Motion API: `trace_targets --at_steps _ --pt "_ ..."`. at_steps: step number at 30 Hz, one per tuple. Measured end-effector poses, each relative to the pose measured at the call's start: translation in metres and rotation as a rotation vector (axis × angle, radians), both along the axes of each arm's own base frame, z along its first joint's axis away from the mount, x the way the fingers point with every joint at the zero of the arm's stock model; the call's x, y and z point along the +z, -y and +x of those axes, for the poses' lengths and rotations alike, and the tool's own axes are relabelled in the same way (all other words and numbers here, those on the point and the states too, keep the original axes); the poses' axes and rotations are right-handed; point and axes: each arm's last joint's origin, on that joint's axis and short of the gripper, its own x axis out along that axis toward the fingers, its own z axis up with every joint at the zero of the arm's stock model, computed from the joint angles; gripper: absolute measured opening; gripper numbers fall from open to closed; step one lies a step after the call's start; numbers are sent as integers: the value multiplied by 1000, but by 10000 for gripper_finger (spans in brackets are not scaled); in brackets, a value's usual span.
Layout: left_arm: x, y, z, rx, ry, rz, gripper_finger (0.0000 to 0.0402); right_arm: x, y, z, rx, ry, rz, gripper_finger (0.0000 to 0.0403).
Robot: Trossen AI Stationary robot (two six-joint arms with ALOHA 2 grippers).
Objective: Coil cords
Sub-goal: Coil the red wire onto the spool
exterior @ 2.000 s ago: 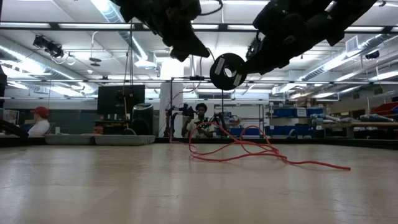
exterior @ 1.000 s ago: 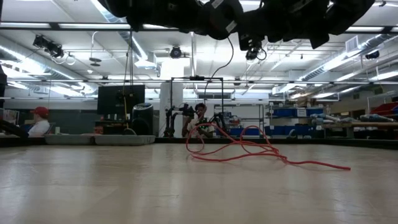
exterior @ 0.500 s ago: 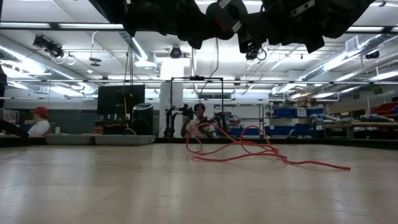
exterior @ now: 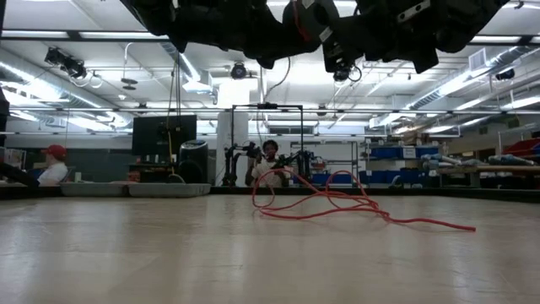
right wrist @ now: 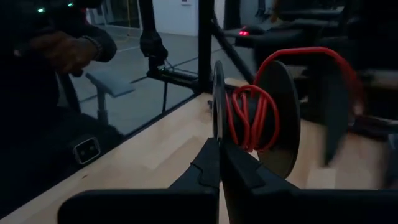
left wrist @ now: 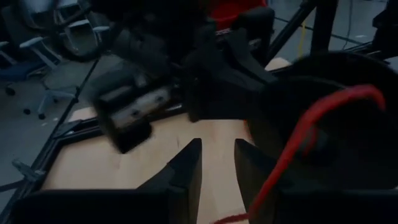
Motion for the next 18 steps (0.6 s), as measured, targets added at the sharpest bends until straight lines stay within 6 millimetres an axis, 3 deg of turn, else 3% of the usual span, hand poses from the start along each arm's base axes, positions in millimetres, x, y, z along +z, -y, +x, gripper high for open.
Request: trace_targets --at_steps 18 --pt "-17 -8 -8 22 -193 -31 99 -2 14 -5 -42 -33 5 2"
